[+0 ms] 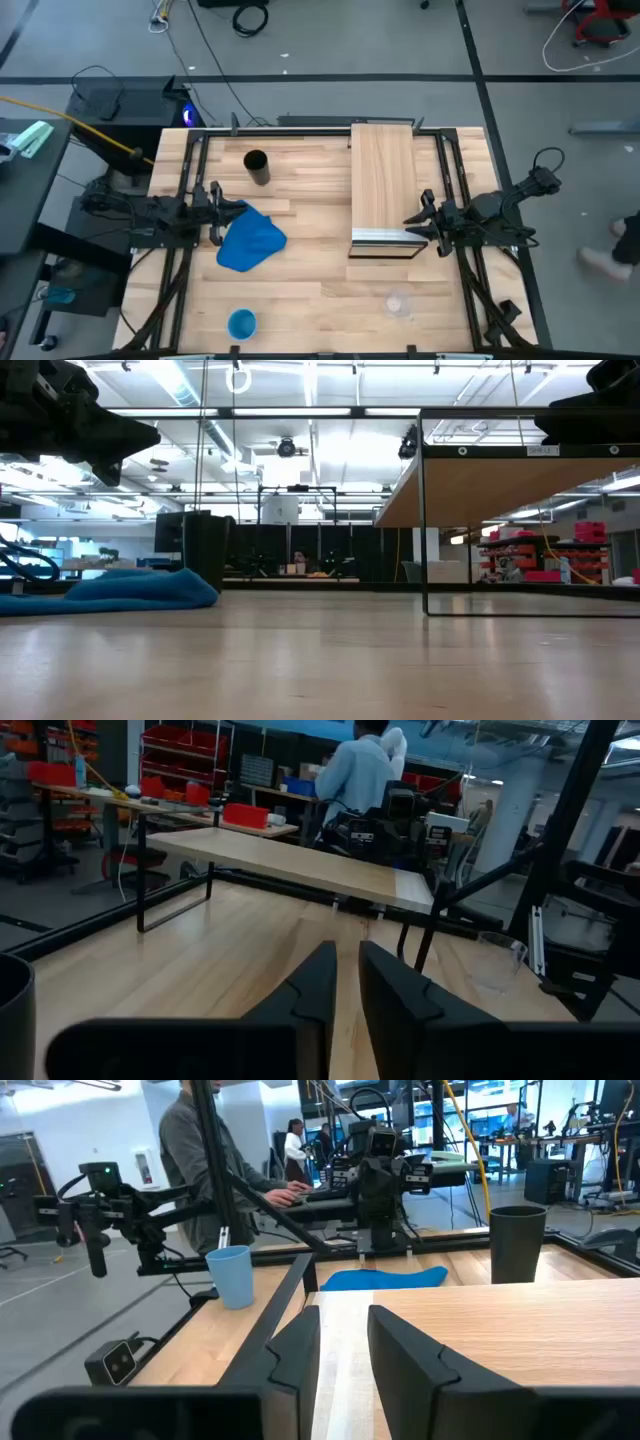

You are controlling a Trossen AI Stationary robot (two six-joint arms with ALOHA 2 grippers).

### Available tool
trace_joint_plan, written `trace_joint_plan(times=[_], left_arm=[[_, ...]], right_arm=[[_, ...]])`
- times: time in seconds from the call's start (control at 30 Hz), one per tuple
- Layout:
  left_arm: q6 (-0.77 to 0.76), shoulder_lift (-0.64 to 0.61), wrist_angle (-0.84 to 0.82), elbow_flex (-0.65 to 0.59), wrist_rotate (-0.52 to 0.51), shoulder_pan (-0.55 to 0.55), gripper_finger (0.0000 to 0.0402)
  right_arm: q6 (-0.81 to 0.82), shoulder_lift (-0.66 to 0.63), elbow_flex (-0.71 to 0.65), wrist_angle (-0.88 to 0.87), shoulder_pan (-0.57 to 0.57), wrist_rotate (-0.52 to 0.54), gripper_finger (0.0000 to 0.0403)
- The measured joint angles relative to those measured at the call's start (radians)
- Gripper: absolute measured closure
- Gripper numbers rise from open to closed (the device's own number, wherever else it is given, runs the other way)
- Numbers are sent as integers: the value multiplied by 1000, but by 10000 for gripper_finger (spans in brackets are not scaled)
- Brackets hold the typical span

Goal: Stack small to large cups/mugs on shelf

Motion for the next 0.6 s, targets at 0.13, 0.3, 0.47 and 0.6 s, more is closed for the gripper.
trace_joint_plan(times=[0.13,0.3,0.47,0.6], left_arm=[[0,0,0,0,0,0,347],[0,0,0,0,0,0,342],[1,0,0,0,0,0,341],[0,0,0,0,0,0,346]], right_arm=[[0,0,0,0,0,0,307],[0,0,0,0,0,0,307],[0,0,0,0,0,0,307],[0,0,0,0,0,0,307]])
